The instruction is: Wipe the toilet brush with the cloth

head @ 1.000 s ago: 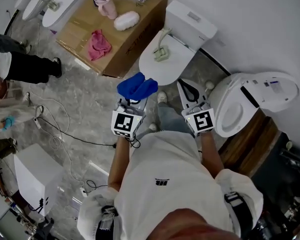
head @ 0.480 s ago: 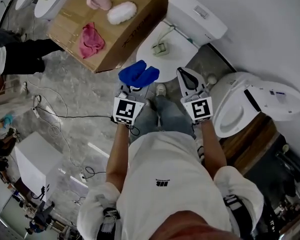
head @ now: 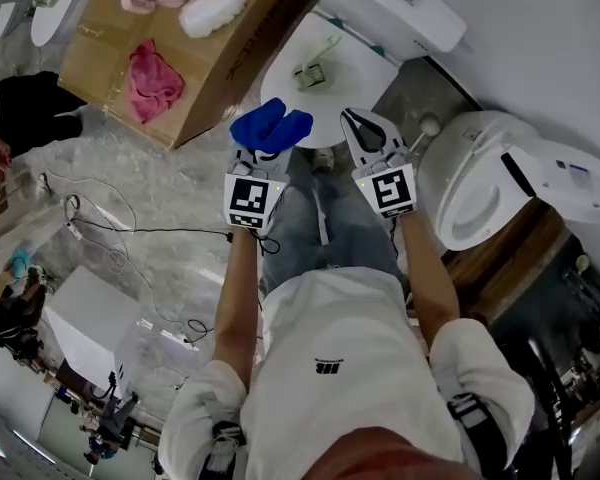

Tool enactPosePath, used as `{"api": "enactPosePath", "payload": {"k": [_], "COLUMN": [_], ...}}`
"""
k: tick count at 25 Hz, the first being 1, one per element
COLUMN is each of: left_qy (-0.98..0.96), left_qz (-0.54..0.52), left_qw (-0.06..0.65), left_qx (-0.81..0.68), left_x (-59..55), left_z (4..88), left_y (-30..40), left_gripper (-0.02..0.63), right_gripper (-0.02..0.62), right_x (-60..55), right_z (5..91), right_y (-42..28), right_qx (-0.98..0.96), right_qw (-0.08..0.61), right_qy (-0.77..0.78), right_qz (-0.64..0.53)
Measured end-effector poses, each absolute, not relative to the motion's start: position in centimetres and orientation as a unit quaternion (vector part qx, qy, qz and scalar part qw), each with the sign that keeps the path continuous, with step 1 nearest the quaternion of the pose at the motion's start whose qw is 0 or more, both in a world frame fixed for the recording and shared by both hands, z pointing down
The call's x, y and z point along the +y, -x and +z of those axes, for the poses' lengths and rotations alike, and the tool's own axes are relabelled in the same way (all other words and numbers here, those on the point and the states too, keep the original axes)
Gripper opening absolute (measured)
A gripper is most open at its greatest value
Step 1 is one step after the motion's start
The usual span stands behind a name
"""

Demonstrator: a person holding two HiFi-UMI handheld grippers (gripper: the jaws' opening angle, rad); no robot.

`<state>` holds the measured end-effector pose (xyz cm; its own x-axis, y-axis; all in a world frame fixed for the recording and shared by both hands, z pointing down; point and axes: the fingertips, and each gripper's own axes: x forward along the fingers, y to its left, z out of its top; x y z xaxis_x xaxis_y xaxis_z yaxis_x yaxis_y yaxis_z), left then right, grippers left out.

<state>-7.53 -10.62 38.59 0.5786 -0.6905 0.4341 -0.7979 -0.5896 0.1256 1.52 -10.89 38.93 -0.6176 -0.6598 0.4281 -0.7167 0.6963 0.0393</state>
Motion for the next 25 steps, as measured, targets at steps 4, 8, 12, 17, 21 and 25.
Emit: {"api": "enactPosePath", "payload": {"k": [4, 8, 12, 17, 21, 25], "left_qy": [-0.879, -0.885, -0.892, -0.897, -0.899, -0.904], "left_qz": [0.178, 0.186, 0.203, 0.214, 0.218, 0.216], "left_qw": [0.163, 0.169, 0.16, 0.153, 0.15, 0.147], "left_qx": [-0.411, -0.393, -0.371, -0.356, -0.348, -0.339], "left_x": [-12.4, -13.4, -14.4, -15.5, -16.4, -17.1], "left_z": [42.2, 45.6, 49.2, 53.7, 56.3, 57.9], "left_y": [6.8, 6.2, 5.6, 5.4, 5.2, 4.7], "left_gripper": [0.124, 0.124, 0.124, 0.124, 0.124, 0.124], "right_gripper": [0.023, 0.028, 0.029, 0.035, 0.043, 0.049], "right_x": [-12.2, -13.2, -14.3, -15.1, -15.6, -16.2], "right_z": [42.7, 46.5, 50.3, 55.9, 59.7, 62.3], "right_y": [-1.3, -1.1, -1.0, -1.0, -1.2, -0.5], "right_qx": [-0.89, -0.883, -0.878, -0.874, -0.864, -0.867], "right_qw": [0.234, 0.242, 0.254, 0.276, 0.302, 0.308], "right_qy": [-0.385, -0.393, -0.396, -0.39, -0.388, -0.378], "right_qz": [0.073, 0.084, 0.09, 0.093, 0.103, 0.103]}}
